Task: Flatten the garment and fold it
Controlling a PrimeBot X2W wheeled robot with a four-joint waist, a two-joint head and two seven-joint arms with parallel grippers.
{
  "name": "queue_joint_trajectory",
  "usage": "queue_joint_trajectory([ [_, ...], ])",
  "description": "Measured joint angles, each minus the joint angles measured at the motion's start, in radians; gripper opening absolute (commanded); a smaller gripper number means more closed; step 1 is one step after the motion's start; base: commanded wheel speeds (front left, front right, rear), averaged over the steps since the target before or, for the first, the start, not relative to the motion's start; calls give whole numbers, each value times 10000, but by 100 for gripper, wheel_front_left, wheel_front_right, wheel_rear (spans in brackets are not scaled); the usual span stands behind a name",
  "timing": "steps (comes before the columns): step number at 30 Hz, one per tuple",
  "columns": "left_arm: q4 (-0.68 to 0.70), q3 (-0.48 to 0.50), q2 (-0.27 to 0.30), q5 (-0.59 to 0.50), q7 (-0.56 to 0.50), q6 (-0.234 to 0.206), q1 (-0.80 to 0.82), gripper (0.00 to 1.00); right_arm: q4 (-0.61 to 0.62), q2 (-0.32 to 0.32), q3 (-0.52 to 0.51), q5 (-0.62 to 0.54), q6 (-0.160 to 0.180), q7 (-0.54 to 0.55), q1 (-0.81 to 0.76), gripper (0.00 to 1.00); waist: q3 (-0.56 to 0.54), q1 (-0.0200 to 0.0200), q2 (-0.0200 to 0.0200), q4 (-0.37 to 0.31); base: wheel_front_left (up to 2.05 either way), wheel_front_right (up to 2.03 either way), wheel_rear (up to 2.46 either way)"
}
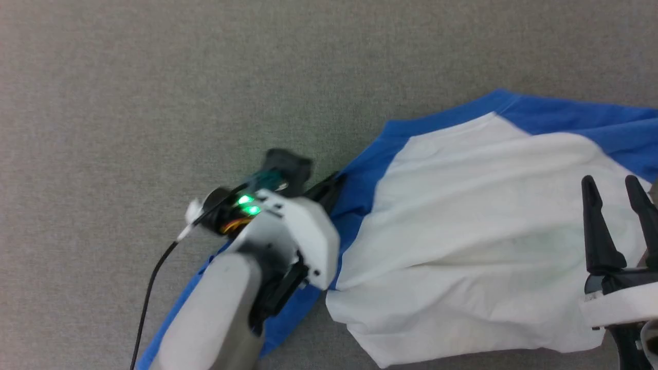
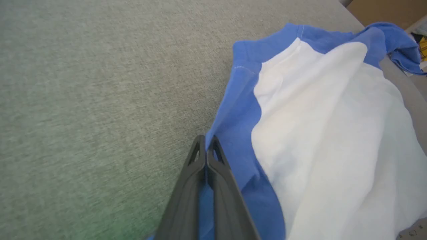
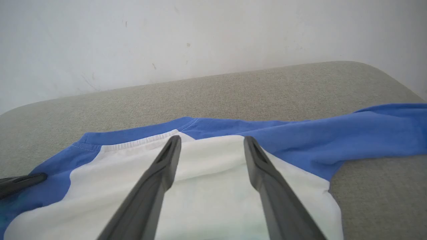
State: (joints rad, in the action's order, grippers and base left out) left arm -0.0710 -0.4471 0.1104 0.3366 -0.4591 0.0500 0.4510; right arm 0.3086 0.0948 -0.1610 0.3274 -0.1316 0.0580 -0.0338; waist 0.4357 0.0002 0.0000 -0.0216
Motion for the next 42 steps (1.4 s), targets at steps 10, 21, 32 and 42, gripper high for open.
queue_joint_trajectory([
  [10, 2065, 1335, 947, 383, 920, -924, -2656, 0, 226, 171, 132, -59, 0, 412, -366, 100, -704, -3, 0, 401, 0, 0, 0],
  [21, 2568, 445, 525, 182, 988, -752, -2014, 0, -88, 4460, 2460, 1586, 0, 4324, 3422, 100, -141, -1, 0, 878, 0, 0, 0],
  [32, 2067, -355, -58, 58, 1093, -493, -833, 0, -1404, 8071, 5605, 3051, -2, 6822, 5775, 100, 877, 0, 0, 1792, 0, 0, 0],
  [42, 1770, -458, -157, 107, 1185, -493, -594, 0, -1310, 9798, 7476, 4431, 0, 7436, 6932, 0, 1377, -3, 0, 2350, 0, 0, 0],
])
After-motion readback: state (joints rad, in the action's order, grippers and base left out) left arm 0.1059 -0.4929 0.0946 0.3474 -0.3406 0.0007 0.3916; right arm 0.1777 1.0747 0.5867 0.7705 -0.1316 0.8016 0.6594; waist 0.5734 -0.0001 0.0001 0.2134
